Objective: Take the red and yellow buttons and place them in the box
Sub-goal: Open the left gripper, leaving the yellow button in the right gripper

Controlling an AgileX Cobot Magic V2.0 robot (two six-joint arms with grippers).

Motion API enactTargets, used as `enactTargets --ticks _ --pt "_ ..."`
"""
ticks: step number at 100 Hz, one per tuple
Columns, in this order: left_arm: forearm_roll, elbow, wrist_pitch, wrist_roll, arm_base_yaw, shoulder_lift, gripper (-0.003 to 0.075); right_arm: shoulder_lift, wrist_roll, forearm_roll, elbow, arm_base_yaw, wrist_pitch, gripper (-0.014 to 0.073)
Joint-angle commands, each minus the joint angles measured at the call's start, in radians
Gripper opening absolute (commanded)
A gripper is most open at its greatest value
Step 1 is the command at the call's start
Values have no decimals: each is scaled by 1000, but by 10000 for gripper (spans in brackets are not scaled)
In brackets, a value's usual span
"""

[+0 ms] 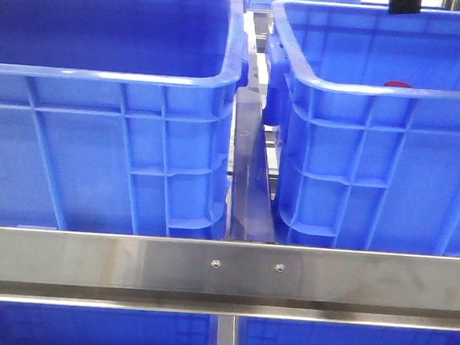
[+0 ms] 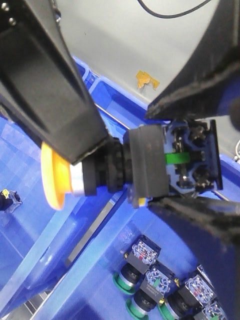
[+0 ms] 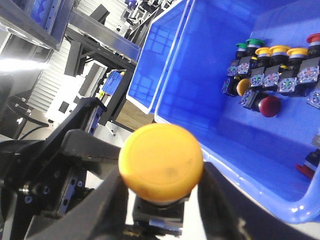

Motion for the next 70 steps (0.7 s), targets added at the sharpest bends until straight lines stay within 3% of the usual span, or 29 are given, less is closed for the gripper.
enactTargets --ticks 1,11,23,30,38,70 --pt "-26 -30 -61 -4 -7 -32 85 -19 -8 68 -33 2 22 123" --pt "-26 -30 -61 -4 -7 -32 221 -19 -8 68 -33 2 22 123" --pt "-26 -30 -61 -4 -7 -32 440 -19 -14 68 -33 2 22 123" --pt "-26 -30 -61 -4 -7 -32 519 -19 -16 68 -33 2 22 123" --pt "-26 -30 -61 -6 -7 -32 549 -19 -16 67 -33 2 22 123" --pt "-22 -30 -61 -28 22 -75 549 -20 -27 68 -33 -45 22 123"
